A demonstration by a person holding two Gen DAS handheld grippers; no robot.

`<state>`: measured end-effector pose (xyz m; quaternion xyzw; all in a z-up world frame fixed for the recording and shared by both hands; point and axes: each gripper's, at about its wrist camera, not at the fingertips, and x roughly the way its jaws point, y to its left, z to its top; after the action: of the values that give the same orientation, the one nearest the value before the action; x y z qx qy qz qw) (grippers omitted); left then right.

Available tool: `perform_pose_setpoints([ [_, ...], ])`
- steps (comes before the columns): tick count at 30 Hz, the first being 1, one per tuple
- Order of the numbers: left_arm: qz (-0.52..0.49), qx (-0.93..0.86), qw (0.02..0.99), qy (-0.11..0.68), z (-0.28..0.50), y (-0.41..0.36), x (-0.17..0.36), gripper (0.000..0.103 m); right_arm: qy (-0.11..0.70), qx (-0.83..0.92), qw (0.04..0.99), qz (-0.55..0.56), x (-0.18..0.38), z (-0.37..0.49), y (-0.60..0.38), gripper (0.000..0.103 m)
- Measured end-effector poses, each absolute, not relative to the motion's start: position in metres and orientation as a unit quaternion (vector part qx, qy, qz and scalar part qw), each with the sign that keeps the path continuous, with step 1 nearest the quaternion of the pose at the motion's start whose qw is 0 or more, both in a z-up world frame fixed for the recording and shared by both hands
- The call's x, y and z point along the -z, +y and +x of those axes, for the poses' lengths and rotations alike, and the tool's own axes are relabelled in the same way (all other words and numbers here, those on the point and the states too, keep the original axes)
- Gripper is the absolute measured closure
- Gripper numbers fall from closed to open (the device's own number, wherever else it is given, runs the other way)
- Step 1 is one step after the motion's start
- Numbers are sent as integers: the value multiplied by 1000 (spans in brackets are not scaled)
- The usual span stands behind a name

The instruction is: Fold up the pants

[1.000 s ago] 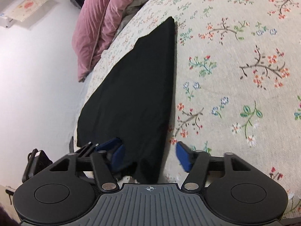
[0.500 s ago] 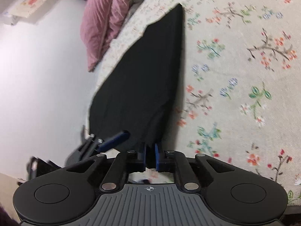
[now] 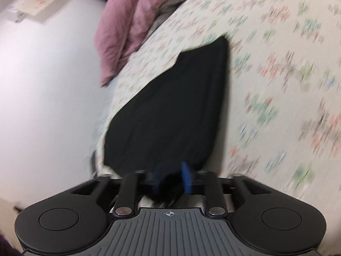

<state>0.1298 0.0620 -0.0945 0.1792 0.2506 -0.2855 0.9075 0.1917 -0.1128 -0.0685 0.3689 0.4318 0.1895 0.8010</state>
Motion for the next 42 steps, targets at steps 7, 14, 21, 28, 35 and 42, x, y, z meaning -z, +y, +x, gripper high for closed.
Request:
perform_pose_setpoints([
  [7, 144, 242, 921, 268, 120, 58, 92, 86, 422, -137, 819, 363, 92, 254, -124, 58],
  [14, 102, 203, 929, 293, 116, 59, 94, 87, 386, -114, 839, 366, 113, 292, -120, 80],
  [21, 48, 170, 932, 316, 116, 60, 83, 90, 359, -92, 860, 351, 116, 312, -123, 102],
  [28, 23, 186, 934, 304, 98, 42, 58, 90, 364, -56, 862, 348, 84, 293, -144, 102],
  [35, -9, 262, 919, 293, 76, 5, 46, 90, 347, -17, 856, 384, 59, 241, -216, 102],
  [42, -50, 305, 904, 295, 67, -3, 43, 91, 318, 12, 844, 432, 49, 198, -261, 102],
])
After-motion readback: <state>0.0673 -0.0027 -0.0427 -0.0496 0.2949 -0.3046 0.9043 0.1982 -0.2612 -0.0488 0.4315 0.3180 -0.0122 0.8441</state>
